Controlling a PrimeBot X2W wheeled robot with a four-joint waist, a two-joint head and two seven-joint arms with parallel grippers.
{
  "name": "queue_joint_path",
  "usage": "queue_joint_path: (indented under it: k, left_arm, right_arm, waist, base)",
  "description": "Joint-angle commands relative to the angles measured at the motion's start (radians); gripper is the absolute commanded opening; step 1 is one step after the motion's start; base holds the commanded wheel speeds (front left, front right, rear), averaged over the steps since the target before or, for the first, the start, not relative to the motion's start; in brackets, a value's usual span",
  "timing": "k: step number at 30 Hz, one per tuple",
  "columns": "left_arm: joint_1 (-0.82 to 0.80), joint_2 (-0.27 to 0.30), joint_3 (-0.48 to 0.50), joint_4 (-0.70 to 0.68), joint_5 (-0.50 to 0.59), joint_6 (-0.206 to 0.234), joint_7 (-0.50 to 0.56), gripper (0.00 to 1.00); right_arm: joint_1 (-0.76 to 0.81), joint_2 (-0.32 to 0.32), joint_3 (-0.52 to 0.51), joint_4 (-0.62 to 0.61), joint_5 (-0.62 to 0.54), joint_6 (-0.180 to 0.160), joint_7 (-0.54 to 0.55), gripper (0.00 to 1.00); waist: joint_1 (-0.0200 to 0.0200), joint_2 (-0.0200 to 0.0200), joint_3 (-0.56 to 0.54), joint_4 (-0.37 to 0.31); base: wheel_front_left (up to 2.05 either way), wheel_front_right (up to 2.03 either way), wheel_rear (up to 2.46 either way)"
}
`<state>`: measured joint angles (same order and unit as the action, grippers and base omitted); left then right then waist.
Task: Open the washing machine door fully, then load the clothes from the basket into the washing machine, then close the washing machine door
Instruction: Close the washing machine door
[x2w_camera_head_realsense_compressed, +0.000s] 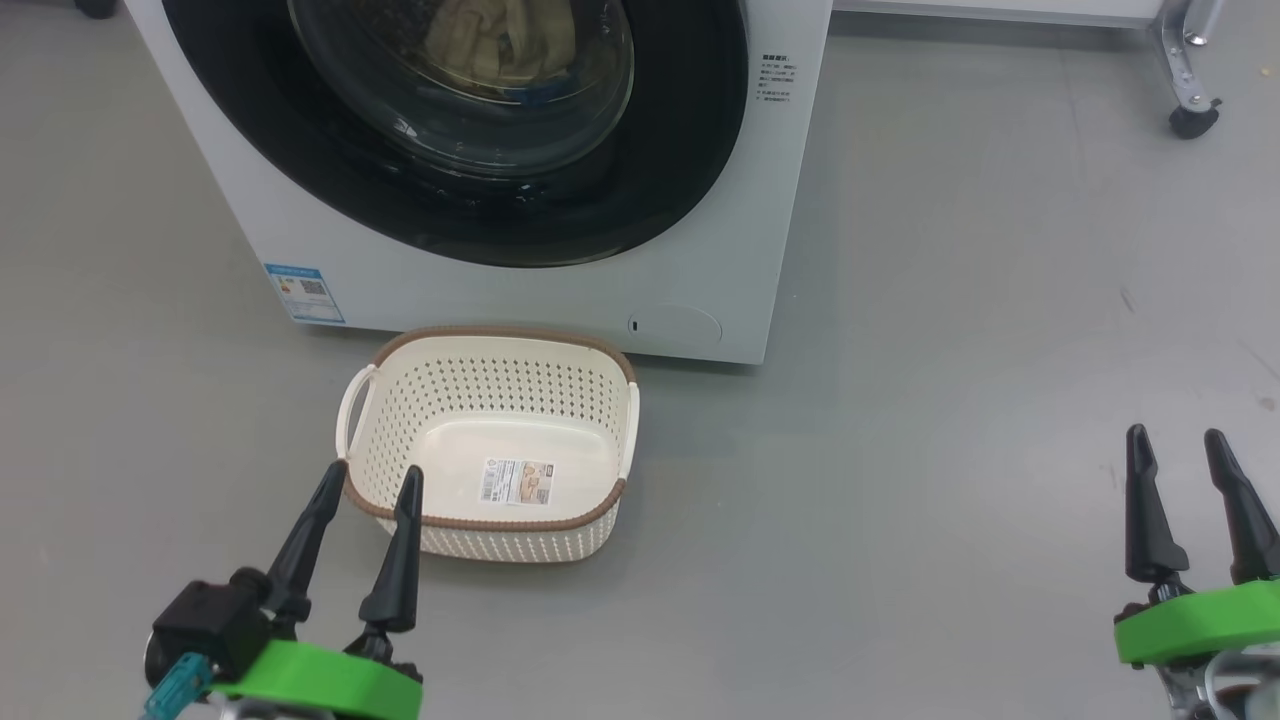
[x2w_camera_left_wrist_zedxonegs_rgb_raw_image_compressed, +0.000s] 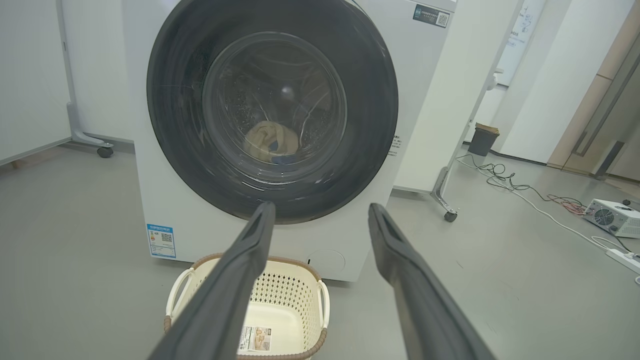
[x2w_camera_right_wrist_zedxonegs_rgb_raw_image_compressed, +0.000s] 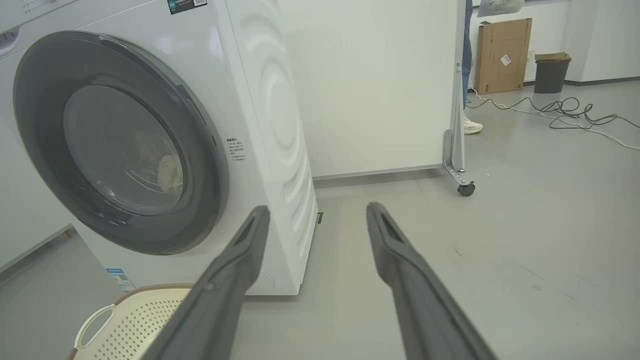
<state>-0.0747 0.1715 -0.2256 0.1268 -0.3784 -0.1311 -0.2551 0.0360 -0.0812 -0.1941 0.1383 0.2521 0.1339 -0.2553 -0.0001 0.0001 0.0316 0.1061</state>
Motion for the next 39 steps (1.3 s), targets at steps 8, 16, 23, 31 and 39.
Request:
queue_joint_path:
  k: [8, 16, 23, 31, 39]
  left_arm:
    - [-0.021, 0.009, 0.051, -0.023, 0.008, 0.000, -0.007, 1.00]
    - [-0.020, 0.008, 0.053, -0.016, 0.012, 0.000, -0.007, 1.00]
    - [-0.016, 0.005, 0.052, -0.007, 0.003, 0.000, -0.007, 1.00]
    - [-0.013, 0.004, 0.054, -0.008, 0.009, 0.000, -0.007, 1.00]
    - [-0.015, 0.000, 0.060, -0.003, 0.003, 0.000, -0.007, 1.00]
  right_arm:
    - [-0.027, -0.004, 0.018, -0.032, -0.017, -0.003, -0.006, 1.00]
    - [-0.028, -0.003, 0.023, -0.025, -0.014, -0.003, -0.006, 1.00]
    - [-0.029, -0.005, 0.027, -0.021, -0.012, -0.003, -0.006, 1.00]
    - [-0.031, -0.011, 0.024, -0.020, -0.009, -0.003, -0.006, 1.00]
    - [-0.035, -0.011, 0.023, -0.016, -0.011, -0.003, -0.006, 1.00]
  waist:
    - [0.0001, -0.0001, 0.000, 0.002]
    - [0.0001, -0.0001, -0.005, 0.002]
    - [0.0001, -0.0001, -0.007, 0.002]
    - [0.0001, -0.0001, -0.008, 0.002]
    - [0.0001, -0.0001, -0.007, 0.002]
  base:
    - [0.00, 0.00, 0.00]
    - [0.00, 0.00, 0.00]
    - [0.00, 0.00, 0.00]
    - [0.00, 0.00, 0.00]
    - [0.00, 0.00, 0.00]
